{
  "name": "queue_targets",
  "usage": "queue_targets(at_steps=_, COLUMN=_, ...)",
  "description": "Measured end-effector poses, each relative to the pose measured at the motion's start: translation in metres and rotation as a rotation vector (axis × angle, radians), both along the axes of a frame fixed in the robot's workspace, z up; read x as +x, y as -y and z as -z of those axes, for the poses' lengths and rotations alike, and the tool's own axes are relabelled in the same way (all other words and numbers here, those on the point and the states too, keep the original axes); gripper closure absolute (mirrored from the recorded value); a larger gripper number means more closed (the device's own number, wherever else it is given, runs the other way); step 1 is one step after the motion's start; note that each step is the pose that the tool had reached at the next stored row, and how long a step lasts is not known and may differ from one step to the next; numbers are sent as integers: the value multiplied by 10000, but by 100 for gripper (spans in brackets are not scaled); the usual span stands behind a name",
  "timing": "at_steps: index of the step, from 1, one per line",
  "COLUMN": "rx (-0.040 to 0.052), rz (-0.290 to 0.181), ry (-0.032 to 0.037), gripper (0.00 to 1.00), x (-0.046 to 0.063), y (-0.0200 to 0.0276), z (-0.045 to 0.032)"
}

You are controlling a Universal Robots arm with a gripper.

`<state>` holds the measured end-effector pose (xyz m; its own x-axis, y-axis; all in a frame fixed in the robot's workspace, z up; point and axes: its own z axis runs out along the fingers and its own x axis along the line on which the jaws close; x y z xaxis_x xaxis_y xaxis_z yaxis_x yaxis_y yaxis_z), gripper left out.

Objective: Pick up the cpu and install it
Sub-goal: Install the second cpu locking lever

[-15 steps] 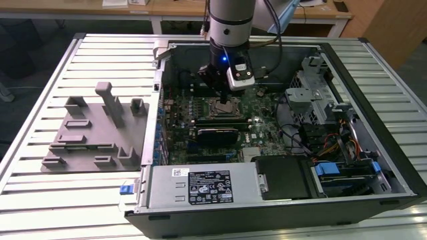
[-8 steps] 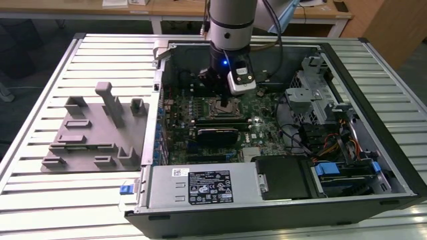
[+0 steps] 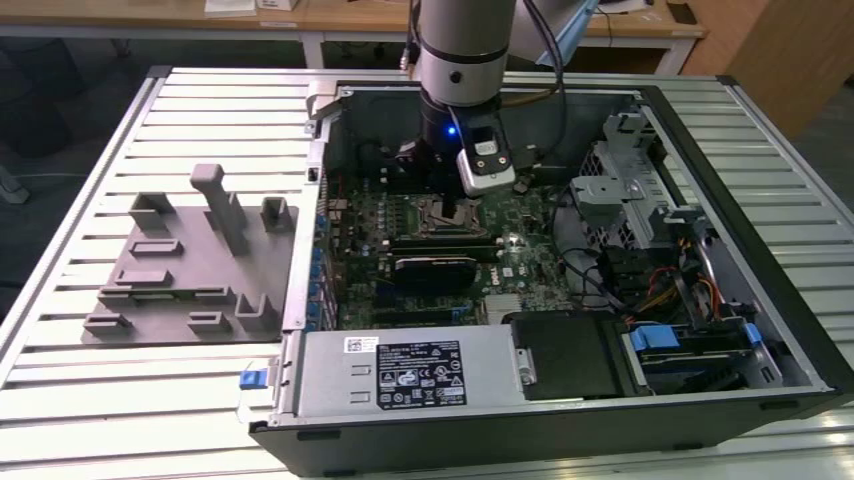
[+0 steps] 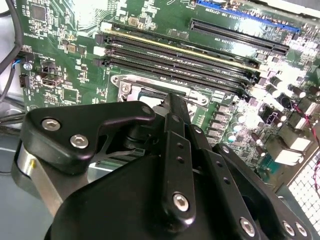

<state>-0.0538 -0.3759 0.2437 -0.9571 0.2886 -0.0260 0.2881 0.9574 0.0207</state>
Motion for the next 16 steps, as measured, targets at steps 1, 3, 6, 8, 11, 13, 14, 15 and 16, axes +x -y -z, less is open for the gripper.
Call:
queue_targets(at_steps=1, rx=10, rz=-10, ry=2, gripper=89, x=-1, y=0, z=1)
queue_targets(at_steps=3, rx=11, rz=-19, ry=1, gripper=89, x=-1, y=0, z=0)
queue_targets(at_steps=6, rx=21, rz=-29, ry=6, gripper=89, x=-7, y=7, z=0)
queue_targets(at_steps=8, rx=24, rz=-31, ry=11, gripper=89, x=-17, y=19, z=2)
queue_targets(at_steps=11, rx=28, rz=-32, ry=13, gripper=89, x=-30, y=33, z=8)
queue_targets(at_steps=13, rx=26, rz=-35, ry=12, gripper=89, x=-33, y=44, z=15)
queue_targets(at_steps=14, rx=26, rz=-33, ry=12, gripper=89, x=-33, y=52, z=19)
queue_targets(at_steps=15, rx=27, rz=-33, ry=12, gripper=89, x=-34, y=60, z=23)
queue_targets(at_steps=16, rx=29, rz=-33, ry=12, gripper=89, x=-34, y=69, z=29)
